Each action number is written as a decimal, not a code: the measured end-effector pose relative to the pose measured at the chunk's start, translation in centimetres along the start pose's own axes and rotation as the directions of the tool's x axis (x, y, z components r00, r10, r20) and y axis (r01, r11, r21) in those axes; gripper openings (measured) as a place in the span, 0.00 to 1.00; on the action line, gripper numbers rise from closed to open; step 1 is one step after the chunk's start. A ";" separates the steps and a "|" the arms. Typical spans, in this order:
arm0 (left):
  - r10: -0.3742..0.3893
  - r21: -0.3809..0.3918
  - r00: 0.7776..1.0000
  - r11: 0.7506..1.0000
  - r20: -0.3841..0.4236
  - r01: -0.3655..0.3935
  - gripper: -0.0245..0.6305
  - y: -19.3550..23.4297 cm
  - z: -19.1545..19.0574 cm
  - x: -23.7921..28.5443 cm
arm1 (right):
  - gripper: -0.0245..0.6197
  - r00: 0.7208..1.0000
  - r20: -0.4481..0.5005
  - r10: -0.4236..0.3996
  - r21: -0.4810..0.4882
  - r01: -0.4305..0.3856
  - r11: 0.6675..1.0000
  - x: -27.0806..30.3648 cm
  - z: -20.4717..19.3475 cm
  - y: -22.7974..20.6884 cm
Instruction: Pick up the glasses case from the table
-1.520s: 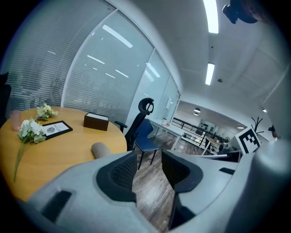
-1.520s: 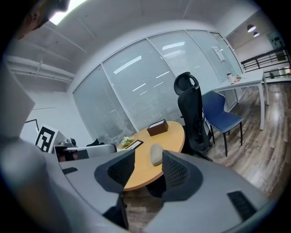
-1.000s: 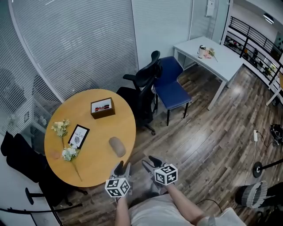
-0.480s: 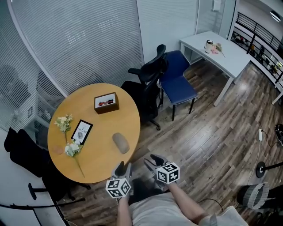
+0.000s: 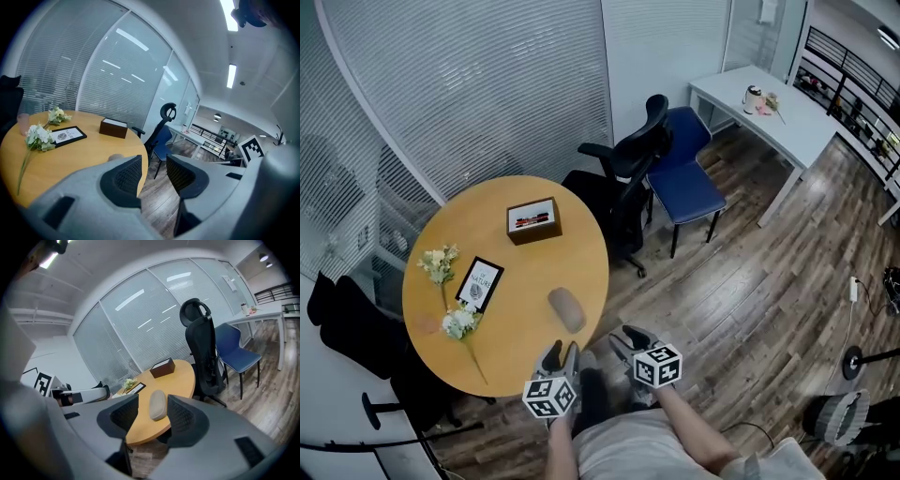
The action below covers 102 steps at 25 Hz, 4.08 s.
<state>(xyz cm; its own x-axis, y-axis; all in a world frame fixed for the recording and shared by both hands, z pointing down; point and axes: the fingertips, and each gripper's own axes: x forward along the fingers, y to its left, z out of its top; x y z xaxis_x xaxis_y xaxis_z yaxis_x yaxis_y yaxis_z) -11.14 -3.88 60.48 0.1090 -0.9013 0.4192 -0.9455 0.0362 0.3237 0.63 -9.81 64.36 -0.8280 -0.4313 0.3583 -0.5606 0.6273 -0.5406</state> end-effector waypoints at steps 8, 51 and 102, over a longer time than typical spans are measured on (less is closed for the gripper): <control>-0.019 -0.014 1.000 1.000 -0.014 0.018 0.27 5.5 3.6 2.9 | 0.31 1.000 -0.016 -0.024 0.025 0.024 0.999 6.0 1.3 0.9; -0.148 -0.101 0.975 0.986 -0.166 0.133 0.27 20.2 6.4 14.6 | 0.51 0.929 -0.362 0.076 0.285 0.032 0.958 25.4 -5.7 -3.2; -0.121 -0.106 0.987 0.988 -0.105 0.110 0.27 19.6 6.9 11.5 | 0.46 0.898 -0.432 0.083 0.132 -0.028 0.991 23.7 -7.3 3.4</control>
<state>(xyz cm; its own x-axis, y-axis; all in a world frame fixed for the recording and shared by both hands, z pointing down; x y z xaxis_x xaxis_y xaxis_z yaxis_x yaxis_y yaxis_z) -30.57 -16.57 65.81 0.2543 -0.8490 0.4633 -0.8897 -0.0175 0.4562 -20.98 -13.24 76.57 -0.7940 -0.0547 0.6055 -0.5308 0.5478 -0.6466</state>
